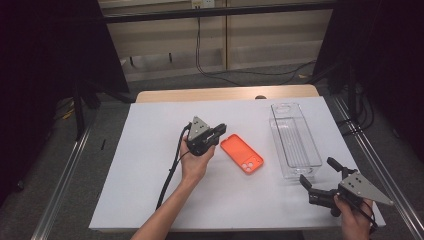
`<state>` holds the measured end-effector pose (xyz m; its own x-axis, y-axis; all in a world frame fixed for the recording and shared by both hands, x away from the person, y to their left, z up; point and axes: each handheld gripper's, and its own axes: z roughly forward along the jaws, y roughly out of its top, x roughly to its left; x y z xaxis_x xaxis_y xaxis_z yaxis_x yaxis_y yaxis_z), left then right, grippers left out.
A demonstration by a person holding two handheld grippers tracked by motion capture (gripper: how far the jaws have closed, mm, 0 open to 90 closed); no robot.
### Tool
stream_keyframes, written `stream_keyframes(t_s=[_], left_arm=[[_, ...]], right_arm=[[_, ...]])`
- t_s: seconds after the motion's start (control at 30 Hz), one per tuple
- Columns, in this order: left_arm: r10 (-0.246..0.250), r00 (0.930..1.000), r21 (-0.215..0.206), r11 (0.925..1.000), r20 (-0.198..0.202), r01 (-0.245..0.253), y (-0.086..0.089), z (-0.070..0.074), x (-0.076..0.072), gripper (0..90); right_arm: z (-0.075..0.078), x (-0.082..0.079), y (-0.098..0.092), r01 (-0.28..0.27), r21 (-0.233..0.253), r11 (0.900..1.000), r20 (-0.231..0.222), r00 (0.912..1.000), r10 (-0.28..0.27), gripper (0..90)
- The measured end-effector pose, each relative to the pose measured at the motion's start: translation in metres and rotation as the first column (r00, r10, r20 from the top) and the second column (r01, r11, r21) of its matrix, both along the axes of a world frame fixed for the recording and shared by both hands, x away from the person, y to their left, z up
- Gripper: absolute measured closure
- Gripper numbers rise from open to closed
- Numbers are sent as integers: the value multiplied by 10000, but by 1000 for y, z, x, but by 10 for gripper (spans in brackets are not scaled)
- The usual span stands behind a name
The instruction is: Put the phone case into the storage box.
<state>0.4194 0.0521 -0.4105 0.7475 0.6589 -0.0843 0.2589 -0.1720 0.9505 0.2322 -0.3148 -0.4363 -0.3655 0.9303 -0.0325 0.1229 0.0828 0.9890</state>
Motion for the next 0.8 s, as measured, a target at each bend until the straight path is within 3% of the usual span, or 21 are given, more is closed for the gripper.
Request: stream_keyframes(t_s=[0.17,0.23,0.27,0.33,0.47,0.63,0.8], left_arm=[[-175,9977,441,9988,-649,204,-1,-5,7,900],[-435,9932,339,9983,-1078,474,-1,-7,10,900],[-535,9916,497,9970,-1180,597,-2,-7,11,900],[-636,9876,926,9927,-1434,774,-5,-8,13,900],[-852,9750,1326,9846,-2054,1139,-14,-10,18,900],[-1115,9617,1765,9714,-2503,1586,-26,-9,26,900],[-977,9609,2314,9596,-2591,1599,-38,-11,36,900]], right_arm=[[0,1,0,-16,-25,10000,-14,10000,16,0],[0,1,1,-29,-35,10000,-12,10000,29,0],[0,1,1,-27,-47,10000,-5,10000,27,0],[0,1,0,28,-88,10000,-15,10000,-29,0],[0,1,0,-2,-65,10000,1,10000,2,0],[0,1,0,19,-72,10000,0,10000,-19,0],[0,1,0,25,-77,10000,33,10000,-25,0]])
